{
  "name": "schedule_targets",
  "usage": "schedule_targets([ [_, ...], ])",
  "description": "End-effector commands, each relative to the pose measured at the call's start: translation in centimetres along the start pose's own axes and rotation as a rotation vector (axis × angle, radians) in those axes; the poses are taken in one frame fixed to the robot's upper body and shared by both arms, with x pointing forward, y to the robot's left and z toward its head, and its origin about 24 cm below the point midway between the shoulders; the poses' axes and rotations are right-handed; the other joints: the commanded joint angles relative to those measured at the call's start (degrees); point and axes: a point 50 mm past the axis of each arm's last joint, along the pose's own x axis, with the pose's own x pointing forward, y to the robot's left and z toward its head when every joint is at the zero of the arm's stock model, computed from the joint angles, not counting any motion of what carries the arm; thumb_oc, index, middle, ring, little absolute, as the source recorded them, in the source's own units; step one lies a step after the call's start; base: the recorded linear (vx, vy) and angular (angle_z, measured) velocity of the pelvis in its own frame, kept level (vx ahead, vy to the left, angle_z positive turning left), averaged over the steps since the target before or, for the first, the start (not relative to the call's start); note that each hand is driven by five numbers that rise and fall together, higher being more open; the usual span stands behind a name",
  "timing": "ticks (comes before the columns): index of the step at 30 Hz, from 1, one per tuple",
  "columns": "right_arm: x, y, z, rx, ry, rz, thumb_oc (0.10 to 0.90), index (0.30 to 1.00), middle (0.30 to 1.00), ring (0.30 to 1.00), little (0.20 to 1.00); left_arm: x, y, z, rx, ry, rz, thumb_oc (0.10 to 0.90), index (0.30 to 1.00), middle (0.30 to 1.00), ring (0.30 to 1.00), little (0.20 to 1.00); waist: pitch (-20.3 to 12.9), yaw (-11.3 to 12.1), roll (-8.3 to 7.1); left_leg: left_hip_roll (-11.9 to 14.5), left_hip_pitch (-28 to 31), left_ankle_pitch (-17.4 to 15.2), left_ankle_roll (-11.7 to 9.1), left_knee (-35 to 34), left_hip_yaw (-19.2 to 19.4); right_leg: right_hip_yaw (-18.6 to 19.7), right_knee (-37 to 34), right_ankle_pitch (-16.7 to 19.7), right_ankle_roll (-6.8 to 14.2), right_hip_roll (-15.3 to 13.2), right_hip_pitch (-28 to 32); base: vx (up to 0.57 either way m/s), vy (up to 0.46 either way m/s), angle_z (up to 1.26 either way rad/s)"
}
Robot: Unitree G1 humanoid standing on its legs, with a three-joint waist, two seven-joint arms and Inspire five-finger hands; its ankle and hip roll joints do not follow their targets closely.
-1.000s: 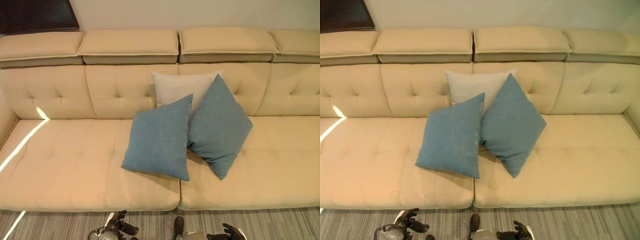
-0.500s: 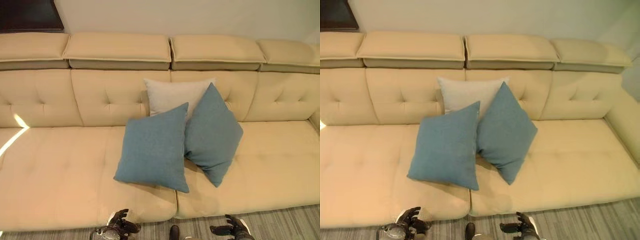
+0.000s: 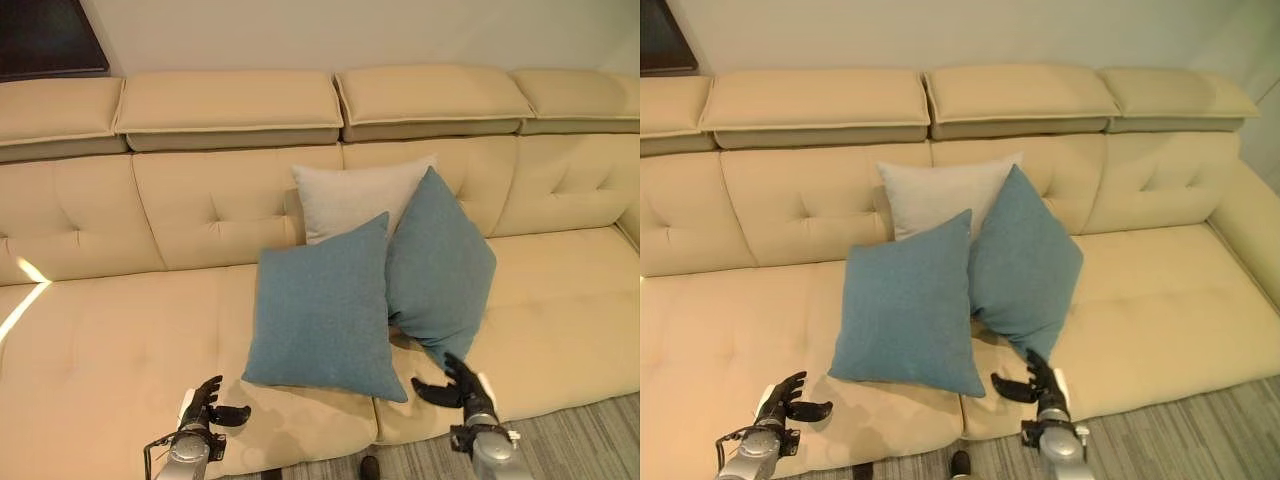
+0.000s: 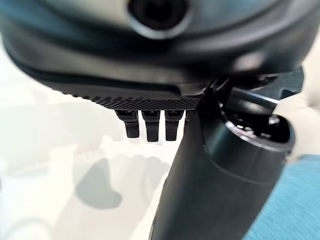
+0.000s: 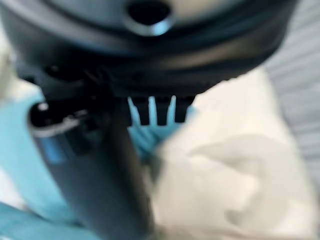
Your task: Pick up all the scattered cushions and arrange them neatly on the sofa.
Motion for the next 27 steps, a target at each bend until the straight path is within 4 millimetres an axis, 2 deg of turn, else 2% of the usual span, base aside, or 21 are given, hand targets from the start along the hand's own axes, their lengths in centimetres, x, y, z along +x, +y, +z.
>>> schedule_targets([
  [1, 0.4, -4.1, 4.0, -0.03, -0.195, -0.137, 0.8, 0.9, 0.9, 0.9, 0.9, 0.7, 1.0, 3.1, -0.109, -0.127, 0.087, 0.8, 0.9, 0.9, 0.9, 0.9, -0.61, 0.3, 0.67, 1.08, 4.67, -7.64, -1.31, 0.52, 2.83, -0.02, 3.81, -4.57, 2.2, -0.15, 0.68, 0.04, 0.005, 0.0],
  [3, -0.2, -4.6, 5.7, 0.03, -0.285, -0.154, 0.8, 0.9, 0.9, 0.9, 0.9, 0.5, 1.5, 4.1, -0.166, -0.184, 0.112, 0.8, 0.9, 0.9, 0.9, 0.9, -0.78, 0.05, 0.92, 1.09, 5.43, -7.94, -1.31, 0.52, 2.76, -0.42, 3.65, -4.68, 2.23, -0.23, 1.25, 0.06, 0.005, 0.01],
  [4, -0.2, -4.6, 5.7, 0.03, -0.285, -0.154, 0.8, 0.9, 0.9, 0.9, 0.9, 0.5, 1.5, 4.1, -0.166, -0.184, 0.112, 0.8, 0.9, 0.9, 0.9, 0.9, -0.78, 0.05, 0.92, 1.09, 5.46, -7.95, -1.32, 0.52, 2.74, -0.44, 3.64, -4.69, 2.23, -0.23, 1.29, 0.06, 0.002, -0.03],
  [7, -0.6, -3.4, 7.8, 0.108, -0.389, -0.115, 0.8, 0.9, 0.9, 0.9, 0.9, 0.2, 1.7, 5.7, -0.247, -0.26, 0.129, 0.8, 0.9, 0.9, 0.9, 0.9, -1.01, 0.07, 1.11, 1.13, 6.06, -8.37, -1.38, 0.52, 2.75, -0.89, 3.14, -4.76, 2.21, -0.21, 2.04, 0.06, -0.003, -0.03],
  [10, -0.5, -2.4, 8.8, 0.128, -0.424, -0.073, 0.8, 0.9, 0.9, 0.9, 0.9, 0.1, 1.5, 6.7, -0.278, -0.299, 0.126, 0.8, 0.9, 0.9, 0.9, 0.9, -1.07, 0.24, 1.08, 1.11, 6.24, -8.47, -1.38, 0.52, 2.85, -1.13, 2.9, -4.56, 2.25, -0.25, 2.19, 0.03, 0.0, 0.0],
  [11, -0.5, -2.4, 8.8, 0.128, -0.424, -0.073, 0.8, 0.9, 0.9, 0.9, 0.9, 0.1, 1.5, 6.7, -0.278, -0.299, 0.126, 0.8, 0.9, 0.9, 0.9, 0.9, -1.07, 0.23, 1.07, 1.11, 6.24, -8.47, -1.38, 0.52, 2.85, -1.13, 2.89, -4.55, 2.25, -0.25, 2.19, 0.0, 0.0, 0.0],
  [14, -0.2, -0.4, 9.5, 0.188, -0.439, -0.005, 0.8, 0.9, 0.9, 0.9, 0.9, 0.3, 1.0, 7.9, -0.291, -0.331, 0.118, 0.8, 0.9, 0.9, 0.9, 0.9, -1.11, 0.48, 1.02, 0.99, 5.92, -8.47, -1.41, 0.52, 2.92, -1.48, 2.37, -4.24, 2.33, -0.33, 2.1, 0.01, 0.0, 0.0],
  [21, 0.2, 2.3, 10.7, 0.263, -0.46, 0.083, 0.8, 0.9, 0.9, 0.9, 0.9, 0.6, 0.4, 9.8, -0.255, -0.376, 0.094, 0.8, 0.9, 0.9, 0.9, 0.9, -0.7, 0.97, 0.94, 0.87, 4.64, -8.33, -1.32, 0.52, 2.91, -1.93, 1.99, -3.77, 2.63, -0.63, 1.19, 0.0, 0.0, 0.0],
  [27, 0.8, 4.7, 10.9, 0.294, -0.421, 0.118, 0.8, 0.9, 0.9, 0.9, 0.9, 0.6, 0.1, 11.0, -0.25, -0.415, 0.089, 0.8, 0.9, 0.9, 0.9, 0.9, 0.35, 2.03, 0.96, 0.74, 2.36, -7.81, -1.09, 0.52, 2.72, -2.12, 1.72, -3.1, 2.85, -0.84, -0.7, -0.02, 0.025, 0.0],
])
